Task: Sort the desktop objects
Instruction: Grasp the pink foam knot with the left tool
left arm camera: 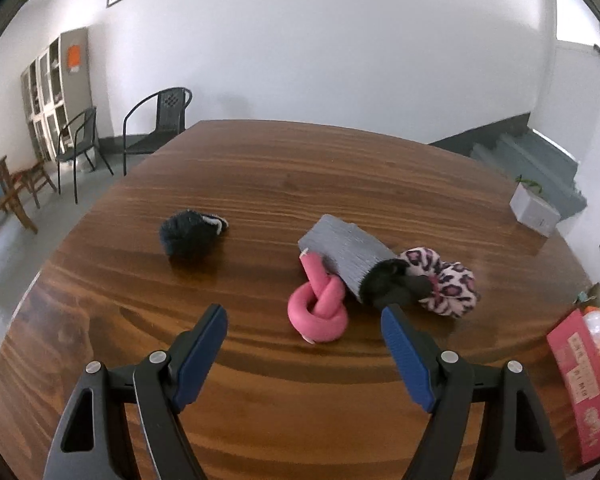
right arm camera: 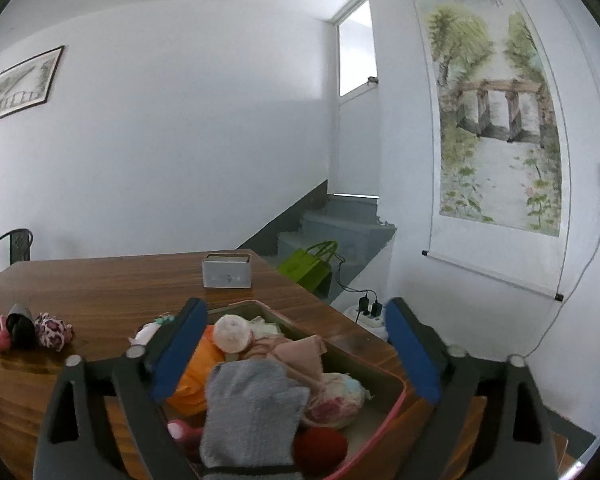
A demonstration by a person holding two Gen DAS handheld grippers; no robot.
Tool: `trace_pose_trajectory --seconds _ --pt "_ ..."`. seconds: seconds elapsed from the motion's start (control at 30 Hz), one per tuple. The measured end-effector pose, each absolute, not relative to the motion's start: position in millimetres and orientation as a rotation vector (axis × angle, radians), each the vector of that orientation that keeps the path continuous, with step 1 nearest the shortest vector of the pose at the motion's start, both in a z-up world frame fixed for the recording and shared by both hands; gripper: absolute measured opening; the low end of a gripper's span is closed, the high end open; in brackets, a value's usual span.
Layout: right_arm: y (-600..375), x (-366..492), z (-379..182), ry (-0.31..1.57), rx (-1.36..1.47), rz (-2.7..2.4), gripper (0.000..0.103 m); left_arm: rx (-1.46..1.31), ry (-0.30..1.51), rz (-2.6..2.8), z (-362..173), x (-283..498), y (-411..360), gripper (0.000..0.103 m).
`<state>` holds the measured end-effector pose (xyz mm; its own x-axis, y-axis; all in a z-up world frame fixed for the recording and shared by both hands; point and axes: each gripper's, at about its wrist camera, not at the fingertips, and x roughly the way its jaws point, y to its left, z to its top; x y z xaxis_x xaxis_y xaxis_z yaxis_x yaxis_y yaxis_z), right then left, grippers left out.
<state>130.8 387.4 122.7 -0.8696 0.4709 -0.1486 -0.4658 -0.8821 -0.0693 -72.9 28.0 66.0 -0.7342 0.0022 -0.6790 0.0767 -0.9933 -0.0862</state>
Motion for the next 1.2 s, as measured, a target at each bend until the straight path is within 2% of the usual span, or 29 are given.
trace_pose_trajectory --seconds 0.13,0.57,0.7,0.77,0.8,0.97,1.2 --pt "372 132 121 -0.084 -0.209 2.666 0.102 1.163 0.087 -2.881 57 -88 33 0.081" --pt "303 119 116 -0.258 -0.228 2.833 0.102 1.363 0.124 -2.860 24 -128 23 0.081" --pt "281 97 119 -0.248 -0.323 2.961 0.102 1.376 0.095 -2.858 18 -134 26 0.080" --pt "273 80 118 -0.219 -0.414 3.023 0.102 1.387 0.101 -2.855 15 -137 25 0.061" --pt "271 71 116 -0.201 -0.459 3.045 0.102 1.423 0.124 -2.852 12 -139 23 0.046" --pt "257 28 110 -0.103 -0.691 3.144 0.102 1.419 0.165 -2.847 13 -135 14 0.046" --pt "246 -31 91 0.014 -0.991 3.197 0.102 1.260 0.206 -2.878 49 -110 6 0.046"
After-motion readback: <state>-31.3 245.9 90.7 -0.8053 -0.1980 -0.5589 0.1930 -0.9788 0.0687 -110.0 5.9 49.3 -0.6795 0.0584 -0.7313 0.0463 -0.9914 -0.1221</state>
